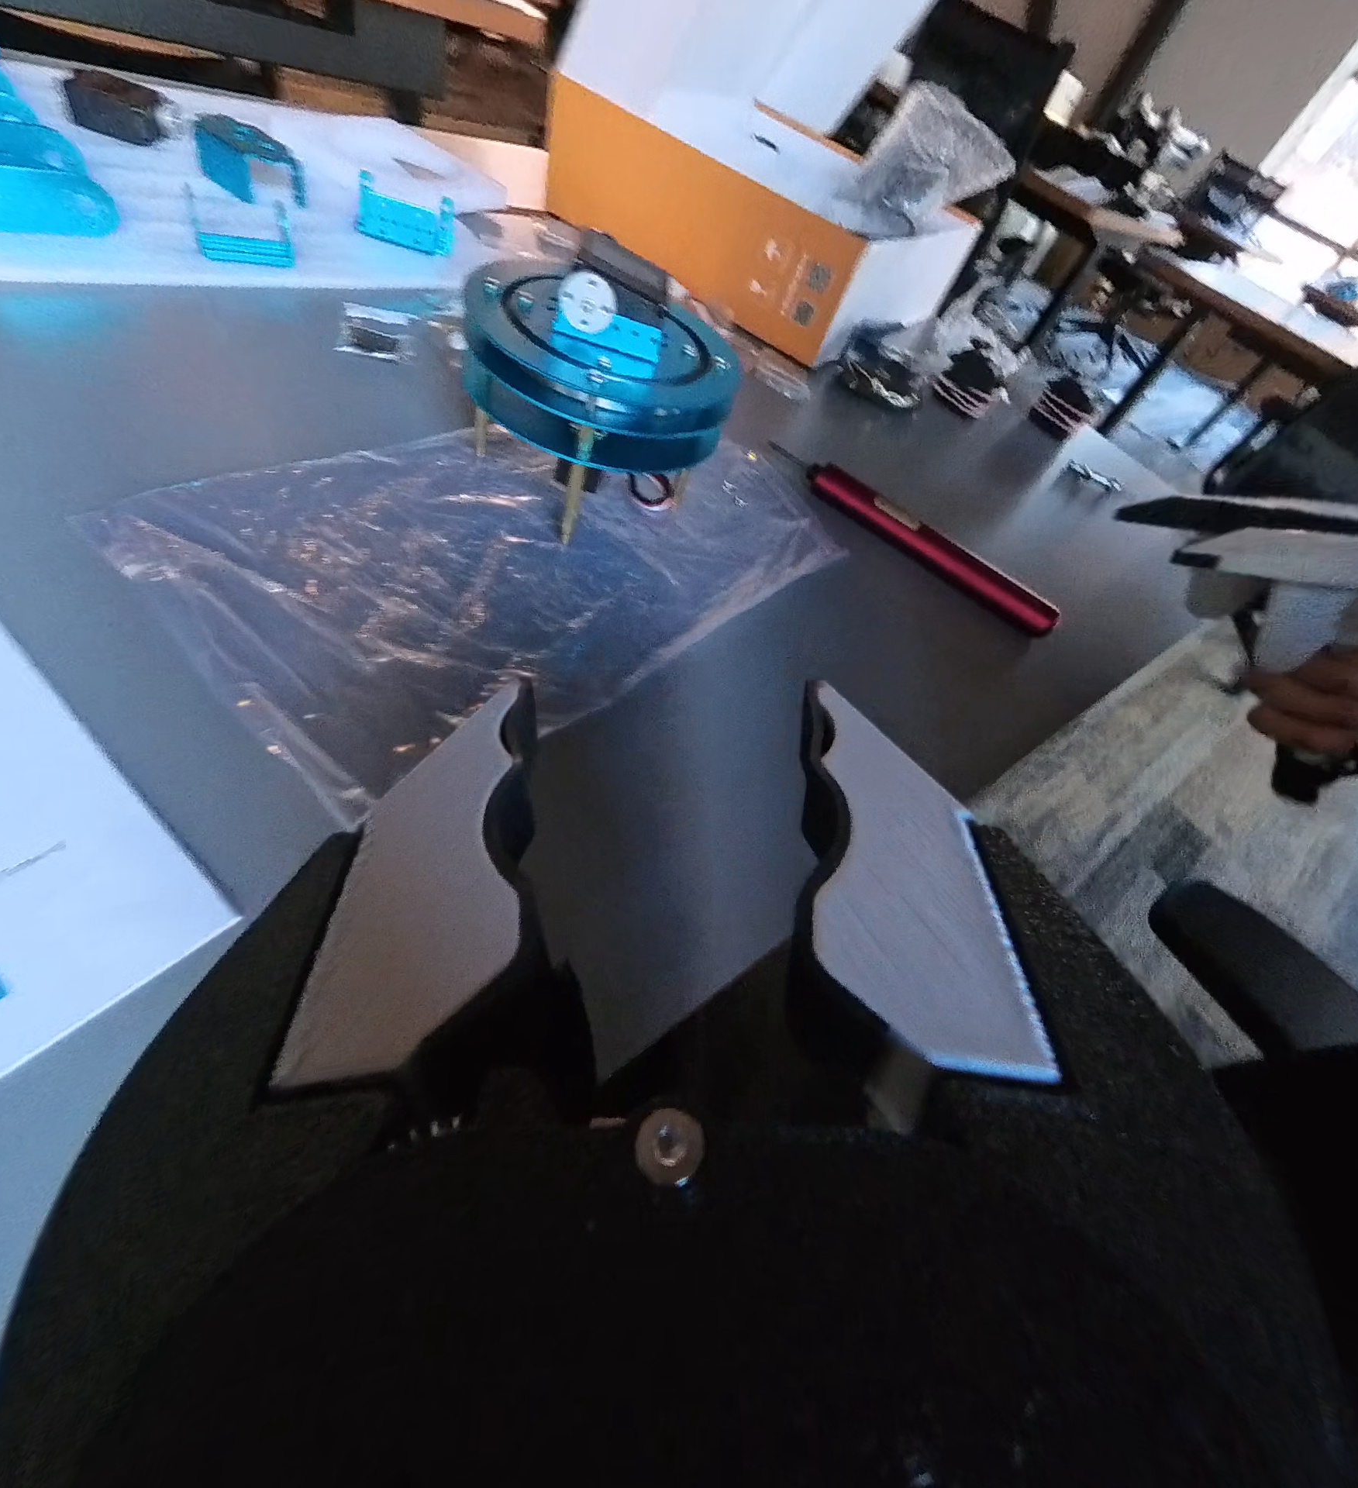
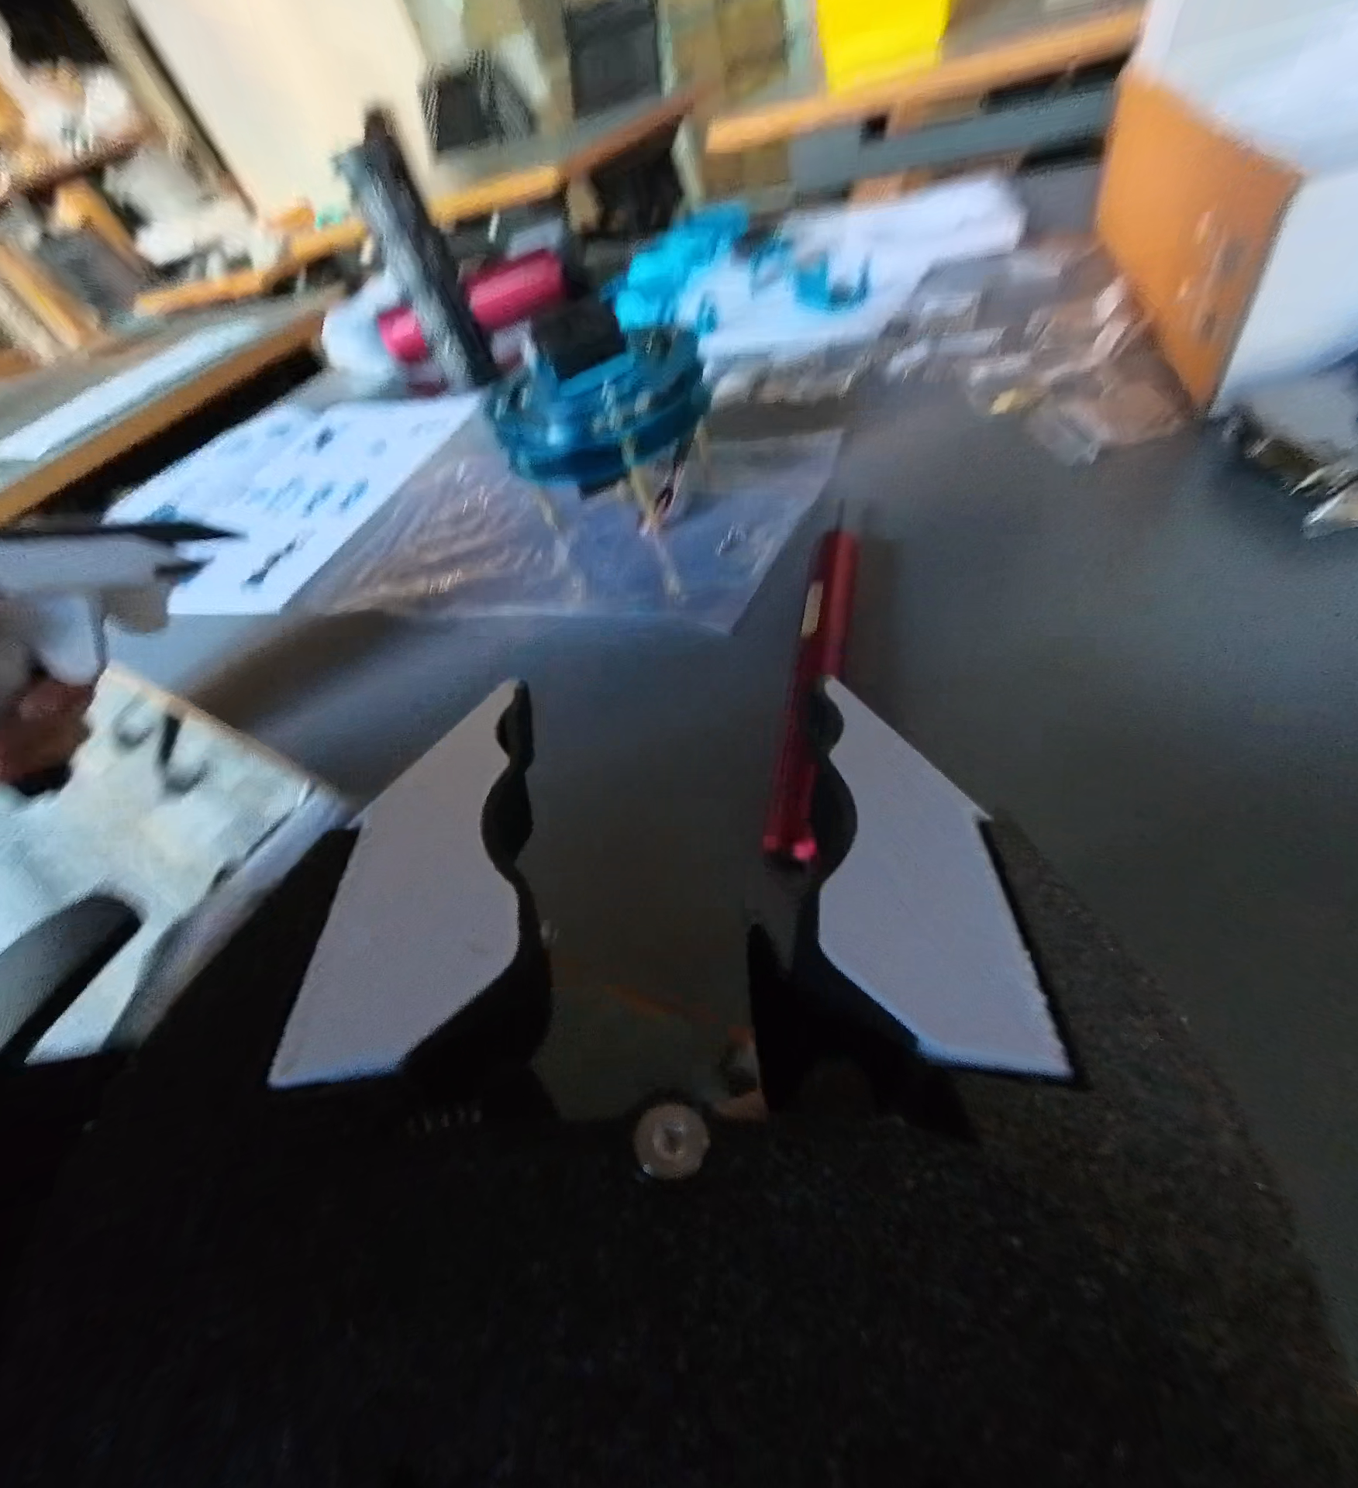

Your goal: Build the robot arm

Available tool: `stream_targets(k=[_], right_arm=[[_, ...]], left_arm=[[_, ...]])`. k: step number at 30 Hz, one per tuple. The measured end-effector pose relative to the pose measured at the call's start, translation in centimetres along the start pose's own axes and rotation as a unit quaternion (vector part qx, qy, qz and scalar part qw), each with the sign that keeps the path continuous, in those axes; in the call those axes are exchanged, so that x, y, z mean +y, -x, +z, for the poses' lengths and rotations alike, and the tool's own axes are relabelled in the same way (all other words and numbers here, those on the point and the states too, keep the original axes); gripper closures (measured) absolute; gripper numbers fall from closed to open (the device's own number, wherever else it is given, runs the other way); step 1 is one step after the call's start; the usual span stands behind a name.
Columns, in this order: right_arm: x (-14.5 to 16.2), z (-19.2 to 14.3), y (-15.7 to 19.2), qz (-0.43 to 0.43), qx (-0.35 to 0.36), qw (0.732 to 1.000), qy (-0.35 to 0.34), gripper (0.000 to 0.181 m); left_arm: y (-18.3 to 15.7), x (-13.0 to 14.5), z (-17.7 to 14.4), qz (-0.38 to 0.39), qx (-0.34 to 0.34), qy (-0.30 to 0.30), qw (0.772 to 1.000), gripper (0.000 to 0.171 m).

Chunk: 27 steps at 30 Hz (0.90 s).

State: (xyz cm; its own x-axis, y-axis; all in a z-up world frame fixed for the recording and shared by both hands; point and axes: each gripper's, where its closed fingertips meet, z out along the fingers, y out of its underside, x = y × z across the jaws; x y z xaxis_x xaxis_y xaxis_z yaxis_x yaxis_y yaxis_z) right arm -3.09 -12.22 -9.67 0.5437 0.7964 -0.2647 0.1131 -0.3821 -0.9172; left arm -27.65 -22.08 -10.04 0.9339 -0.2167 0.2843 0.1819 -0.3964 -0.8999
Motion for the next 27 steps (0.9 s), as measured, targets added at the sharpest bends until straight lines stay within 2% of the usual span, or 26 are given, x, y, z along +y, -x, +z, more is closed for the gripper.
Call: stream_targets(k=[1,3,5,6,10,11,13,15,16,20,21,22,25,27], right_arm=[[1.1,-0.5,0.0,0.008,-0.027,0.999,0.041,0.111],[1.7,-2.4,-1.3,0.078,-0.054,0.992,0.082,0.116],[1.0,-4.6,-3.3,0.133,-0.078,0.984,0.092,0.114],[0.4,-5.4,-5.2,0.137,-0.055,0.985,0.091,0.113],[-3.7,-6.8,-16.5,0.034,0.118,0.990,0.076,0.115],[-5.0,-6.5,-19.0,0.027,0.135,0.988,0.072,0.117],[-7.4,-5.1,-23.2,0.028,0.133,0.988,0.068,0.122],[-9.0,-4.2,-29.4,-0.018,0.189,0.977,0.094,0.124],[-9.8,-3.6,-31.9,-0.043,0.195,0.975,0.101,0.128],[-9.9,-1.1,-39.4,-0.064,0.138,0.976,0.155,0.131],[-9.5,-0.4,-40.7,-0.051,0.125,0.977,0.168,0.131],[-8.8,0.5,-40.9,-0.042,0.093,0.977,0.189,0.122],[-8.5,2.9,-40.8,-0.073,0.055,0.971,0.221,0.115],[-8.7,4.2,-40.4,-0.089,0.039,0.967,0.237,0.129]], left_arm=[[-0.6,0.2,0.2,0.010,0.016,0.009,1.000,0.106],[-2.0,0.7,0.5,0.029,0.052,0.035,0.998,0.106],[-2.2,1.3,1.0,0.047,0.054,0.076,0.995,0.106],[-2.1,1.2,1.4,0.049,0.049,0.083,0.994,0.105],[-2.2,1.0,3.8,0.040,0.060,0.123,0.990,0.109],[-2.3,0.6,4.4,0.044,0.062,0.124,0.989,0.110],[-2.5,-0.7,5.4,0.057,0.062,0.112,0.990,0.113],[-2.8,-1.9,6.0,0.071,0.064,0.100,0.990,0.114],[-2.9,-2.4,6.1,0.080,0.066,0.096,0.990,0.114],[-2.9,-2.6,6.5,0.116,0.068,0.112,0.985,0.115],[-2.7,-2.5,6.6,0.125,0.064,0.116,0.983,0.115],[-2.7,-2.4,6.8,0.134,0.062,0.121,0.982,0.115],[-3.1,-2.4,7.6,0.149,0.068,0.127,0.978,0.115],[-3.3,-2.6,8.1,0.153,0.073,0.127,0.977,0.115]])
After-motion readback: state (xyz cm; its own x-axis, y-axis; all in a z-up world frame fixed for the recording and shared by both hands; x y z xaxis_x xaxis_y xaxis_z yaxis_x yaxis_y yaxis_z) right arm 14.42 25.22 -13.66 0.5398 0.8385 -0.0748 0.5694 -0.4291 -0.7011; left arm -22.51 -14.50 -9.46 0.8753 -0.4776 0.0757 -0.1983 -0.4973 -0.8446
